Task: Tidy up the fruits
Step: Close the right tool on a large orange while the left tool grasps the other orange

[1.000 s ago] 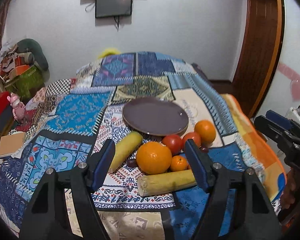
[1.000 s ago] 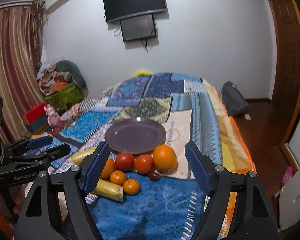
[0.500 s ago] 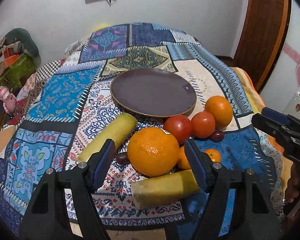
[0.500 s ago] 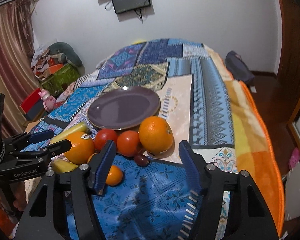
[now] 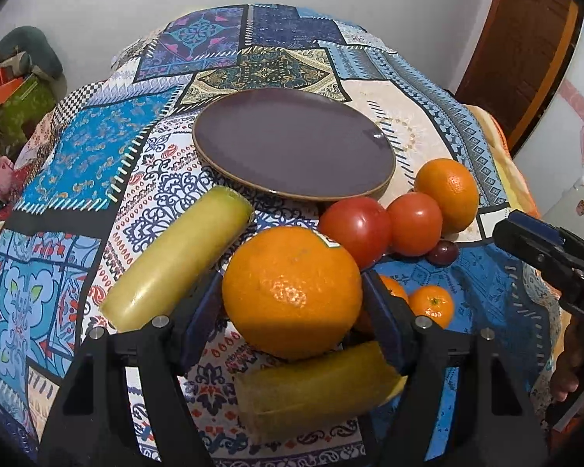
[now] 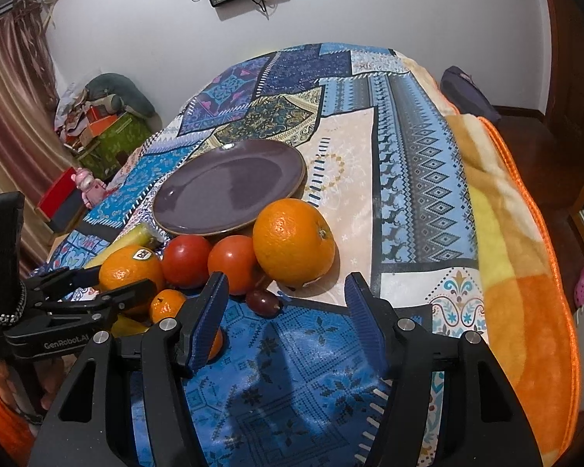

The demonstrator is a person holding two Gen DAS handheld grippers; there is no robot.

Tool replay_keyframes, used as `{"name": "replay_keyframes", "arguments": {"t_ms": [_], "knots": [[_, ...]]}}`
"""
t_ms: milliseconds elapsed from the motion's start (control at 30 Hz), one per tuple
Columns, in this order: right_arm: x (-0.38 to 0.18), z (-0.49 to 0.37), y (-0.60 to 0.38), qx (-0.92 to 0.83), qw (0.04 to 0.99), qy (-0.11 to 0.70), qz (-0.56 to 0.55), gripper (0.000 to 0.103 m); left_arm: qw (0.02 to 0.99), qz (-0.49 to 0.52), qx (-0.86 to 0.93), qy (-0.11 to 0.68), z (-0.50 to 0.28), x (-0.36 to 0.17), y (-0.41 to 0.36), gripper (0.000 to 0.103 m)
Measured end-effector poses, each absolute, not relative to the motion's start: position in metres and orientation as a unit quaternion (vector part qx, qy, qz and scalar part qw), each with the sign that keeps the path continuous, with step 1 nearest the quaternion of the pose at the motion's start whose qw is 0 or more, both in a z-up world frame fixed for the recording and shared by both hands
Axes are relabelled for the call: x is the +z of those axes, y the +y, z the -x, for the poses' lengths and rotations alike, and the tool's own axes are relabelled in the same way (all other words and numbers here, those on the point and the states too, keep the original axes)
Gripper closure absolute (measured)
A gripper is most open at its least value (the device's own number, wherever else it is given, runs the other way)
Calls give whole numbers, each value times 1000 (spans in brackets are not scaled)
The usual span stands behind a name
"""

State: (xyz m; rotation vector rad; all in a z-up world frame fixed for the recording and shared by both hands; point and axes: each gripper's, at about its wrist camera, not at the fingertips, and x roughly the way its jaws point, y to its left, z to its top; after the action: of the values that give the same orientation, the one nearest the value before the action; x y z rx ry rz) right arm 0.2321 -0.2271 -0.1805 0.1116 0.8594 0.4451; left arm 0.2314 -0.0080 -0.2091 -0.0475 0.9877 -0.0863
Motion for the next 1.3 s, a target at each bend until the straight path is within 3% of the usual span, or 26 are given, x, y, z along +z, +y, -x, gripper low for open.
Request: {"name": "replay_keyframes", "arguments": {"t_ms": [1133,1300], "knots": [[-199,-285,-214,215,866,447,-57,44,906,47,-51,417,-245,-156,6,34],[-200,-287,-204,198,870,451,-9,49,905,53,-49,420,-249,-160,9,34]]}}
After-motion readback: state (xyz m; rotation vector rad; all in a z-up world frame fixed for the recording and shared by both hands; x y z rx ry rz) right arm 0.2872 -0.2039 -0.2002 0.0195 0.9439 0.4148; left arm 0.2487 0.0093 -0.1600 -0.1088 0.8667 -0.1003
